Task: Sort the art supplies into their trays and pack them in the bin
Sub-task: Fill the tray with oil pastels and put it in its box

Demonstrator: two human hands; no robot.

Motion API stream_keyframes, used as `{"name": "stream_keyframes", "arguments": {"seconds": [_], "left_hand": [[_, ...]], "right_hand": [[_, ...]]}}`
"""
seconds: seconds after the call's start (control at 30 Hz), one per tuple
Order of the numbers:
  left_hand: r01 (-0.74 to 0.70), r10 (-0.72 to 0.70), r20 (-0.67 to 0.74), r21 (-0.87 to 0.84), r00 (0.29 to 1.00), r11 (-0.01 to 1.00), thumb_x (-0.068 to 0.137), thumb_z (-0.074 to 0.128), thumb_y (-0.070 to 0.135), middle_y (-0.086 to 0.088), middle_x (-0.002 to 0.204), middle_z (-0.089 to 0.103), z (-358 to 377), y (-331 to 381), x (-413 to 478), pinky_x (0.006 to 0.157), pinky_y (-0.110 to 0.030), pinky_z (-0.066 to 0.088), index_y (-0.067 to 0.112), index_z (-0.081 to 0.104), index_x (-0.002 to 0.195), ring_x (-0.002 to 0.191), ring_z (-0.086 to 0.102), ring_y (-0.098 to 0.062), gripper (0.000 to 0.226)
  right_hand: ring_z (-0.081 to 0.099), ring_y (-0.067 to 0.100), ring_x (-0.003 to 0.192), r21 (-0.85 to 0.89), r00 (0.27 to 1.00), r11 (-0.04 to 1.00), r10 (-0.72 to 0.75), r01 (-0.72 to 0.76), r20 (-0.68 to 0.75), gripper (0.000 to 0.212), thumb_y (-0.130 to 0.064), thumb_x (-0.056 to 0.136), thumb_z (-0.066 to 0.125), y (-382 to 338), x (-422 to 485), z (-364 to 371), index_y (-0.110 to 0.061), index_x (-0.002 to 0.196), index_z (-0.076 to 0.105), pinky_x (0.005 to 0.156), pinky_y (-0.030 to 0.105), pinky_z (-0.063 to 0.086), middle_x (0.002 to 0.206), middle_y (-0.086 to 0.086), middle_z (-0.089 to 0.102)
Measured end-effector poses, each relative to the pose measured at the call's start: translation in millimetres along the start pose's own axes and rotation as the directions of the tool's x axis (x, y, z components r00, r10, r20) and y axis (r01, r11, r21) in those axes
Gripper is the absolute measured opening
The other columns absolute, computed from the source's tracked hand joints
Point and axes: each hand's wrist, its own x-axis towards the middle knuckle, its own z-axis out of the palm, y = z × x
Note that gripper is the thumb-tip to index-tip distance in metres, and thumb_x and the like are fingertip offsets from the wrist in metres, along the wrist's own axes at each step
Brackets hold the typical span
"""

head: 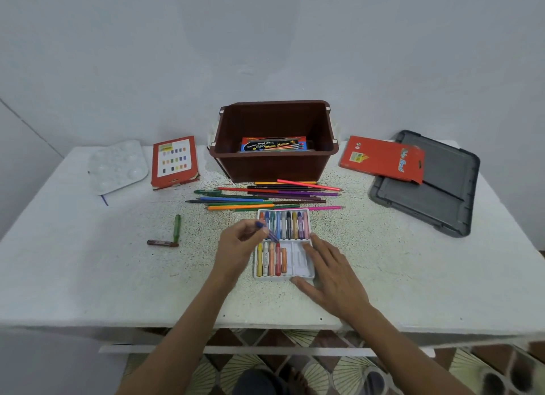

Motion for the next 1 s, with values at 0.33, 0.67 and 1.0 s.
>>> {"name": "stream_keyframes", "arguments": {"seconds": [0.33,0.67,1.0], "left_hand": [[-0.164,0.071,0.234,0.409,0.970,0.898,0.087,0.074,0.022,0.008,0.085,0.071,22.7,-10.7,-8.7,0.062,-0.003,0.045,0.026,0.060,0.108,0.075,0.064,0.007,0.025],[-0.290,0.183,0.226,0.703,0.957,0.649,0.084,0.072,0.047,0.008,0.117,0.045,26.8,-31.6,-0.2,0.097,-0.029,0.026,0.036,0.057,0.132,0.115,0.039,-0.013,0.052],[-0.167,0.129,0.113,0.811,0.985,0.561,0.075,0.065,0.071,0.002,0.128,0.039,23.9,-40.4,5.1,0.097,-0.027,0.020,0.036,0.041,0.142,0.120,0.032,-0.017,0.080]], "right_hand": [[0.034,0.022,0.142,-0.019,1.000,1.000,0.004,-0.004,-0.001,0.079,-0.073,0.094,0.035,-0.8,0.8,-0.4,-0.017,0.150,0.037,0.113,0.039,0.034,0.160,0.003,0.030],[0.036,0.022,0.141,-0.021,1.000,1.000,0.001,-0.001,-0.010,0.079,-0.072,0.094,0.037,-0.3,0.8,0.1,-0.016,0.149,0.039,0.113,0.039,0.037,0.159,0.004,0.032],[0.035,0.021,0.142,-0.041,1.000,0.999,0.004,-0.004,-0.005,0.080,-0.074,0.093,0.036,0.3,0.1,0.5,-0.017,0.150,0.038,0.115,0.037,0.031,0.159,0.003,0.031]]}}
